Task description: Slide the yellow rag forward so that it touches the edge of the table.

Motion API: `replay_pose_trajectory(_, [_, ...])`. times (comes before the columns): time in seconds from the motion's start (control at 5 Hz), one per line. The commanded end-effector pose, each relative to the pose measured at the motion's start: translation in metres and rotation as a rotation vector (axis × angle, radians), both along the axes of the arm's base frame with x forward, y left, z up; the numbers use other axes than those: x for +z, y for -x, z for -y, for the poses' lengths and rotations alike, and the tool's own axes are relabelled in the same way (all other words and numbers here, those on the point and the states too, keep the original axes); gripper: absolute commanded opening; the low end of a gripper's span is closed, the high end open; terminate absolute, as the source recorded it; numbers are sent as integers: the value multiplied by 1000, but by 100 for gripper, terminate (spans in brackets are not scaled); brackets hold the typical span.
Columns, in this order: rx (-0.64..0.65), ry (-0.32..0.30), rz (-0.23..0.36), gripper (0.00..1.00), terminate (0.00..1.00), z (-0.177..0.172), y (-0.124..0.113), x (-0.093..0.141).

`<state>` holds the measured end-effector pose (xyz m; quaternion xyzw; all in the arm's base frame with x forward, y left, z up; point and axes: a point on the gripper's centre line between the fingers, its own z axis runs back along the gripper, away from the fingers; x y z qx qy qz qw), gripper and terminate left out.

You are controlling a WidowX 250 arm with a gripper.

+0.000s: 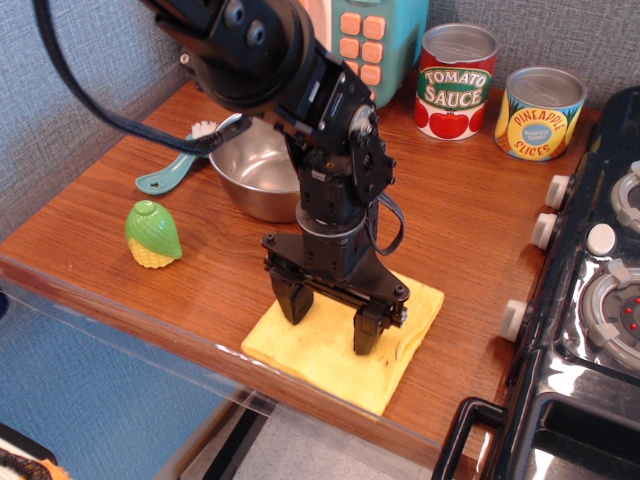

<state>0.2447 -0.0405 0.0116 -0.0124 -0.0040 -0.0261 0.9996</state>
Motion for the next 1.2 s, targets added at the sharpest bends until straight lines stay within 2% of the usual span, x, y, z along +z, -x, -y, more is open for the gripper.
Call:
replay_pose_trajectory(0.0, [-64,72,194,100,0,11,-13,100])
replay_pose_trajectory(0.2, [-42,77,182,100,0,3,-7,121])
replay_pose_trajectory(0.4, [-10,79,149,100,0,-10,-4,124])
replay_pose_trajectory(0.6, [8,44,138,100,0,-20,-5,121])
replay_pose_trajectory(0.8, [8,44,138,100,0,-20,-5,121])
replay_pose_trajectory(1.0, [8,44,138,100,100,-20,-5,121])
